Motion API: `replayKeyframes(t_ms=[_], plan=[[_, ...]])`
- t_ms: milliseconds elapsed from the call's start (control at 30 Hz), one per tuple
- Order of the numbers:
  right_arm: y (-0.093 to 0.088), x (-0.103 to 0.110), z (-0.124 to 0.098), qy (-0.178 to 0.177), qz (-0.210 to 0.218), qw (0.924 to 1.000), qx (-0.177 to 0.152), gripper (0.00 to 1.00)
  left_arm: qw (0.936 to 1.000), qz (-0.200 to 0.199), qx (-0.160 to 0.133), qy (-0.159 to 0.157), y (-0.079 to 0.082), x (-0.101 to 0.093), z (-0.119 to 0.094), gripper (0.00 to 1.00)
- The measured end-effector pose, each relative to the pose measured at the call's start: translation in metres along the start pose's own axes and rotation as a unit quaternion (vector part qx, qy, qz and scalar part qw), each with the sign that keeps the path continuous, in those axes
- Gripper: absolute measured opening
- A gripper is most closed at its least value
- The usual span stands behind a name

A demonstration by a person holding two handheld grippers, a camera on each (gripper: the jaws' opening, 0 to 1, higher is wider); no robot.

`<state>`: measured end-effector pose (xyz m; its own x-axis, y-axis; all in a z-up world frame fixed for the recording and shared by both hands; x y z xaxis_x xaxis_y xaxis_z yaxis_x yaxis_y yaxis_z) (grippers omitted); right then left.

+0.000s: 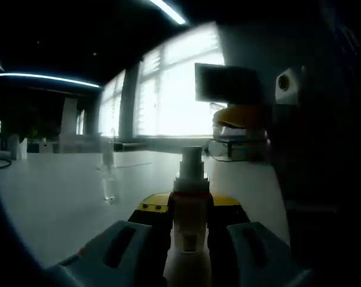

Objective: Clamp pump bottle remove cover press pump head put on cover

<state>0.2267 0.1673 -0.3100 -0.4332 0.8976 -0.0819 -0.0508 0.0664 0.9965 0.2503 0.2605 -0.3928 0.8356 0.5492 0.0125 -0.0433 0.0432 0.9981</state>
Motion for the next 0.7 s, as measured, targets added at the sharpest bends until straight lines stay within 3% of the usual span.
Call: replayKeyframes(t_ms=[400, 700], plan=[[0.007, 0.026, 0.006, 0.028, 0.013, 0.9995, -0.001, 0.13, 1.0000, 0.000, 0.000, -0.001, 0.000, -0.001, 0.000, 0.13], [0.002, 0.036, 0.011, 0.044, 0.015, 0.9988, 0.013, 0.13, 1.0000, 0.001, 0.000, -0.003, 0.000, -0.001, 0.000, 0.13]])
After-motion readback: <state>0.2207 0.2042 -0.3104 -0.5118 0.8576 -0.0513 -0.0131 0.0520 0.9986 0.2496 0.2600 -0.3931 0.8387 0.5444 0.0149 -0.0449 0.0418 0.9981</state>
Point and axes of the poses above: the point that each gripper's makers call its tool centre point, and the gripper's own axes: z roughly forward along the fingers, x roughly to its left, y roughly out of its top, the point moved 3 cm from there along -z, roughly backward along the fingers, and after that the axes turned 2 degrees about -y, right-handed, at the moved point
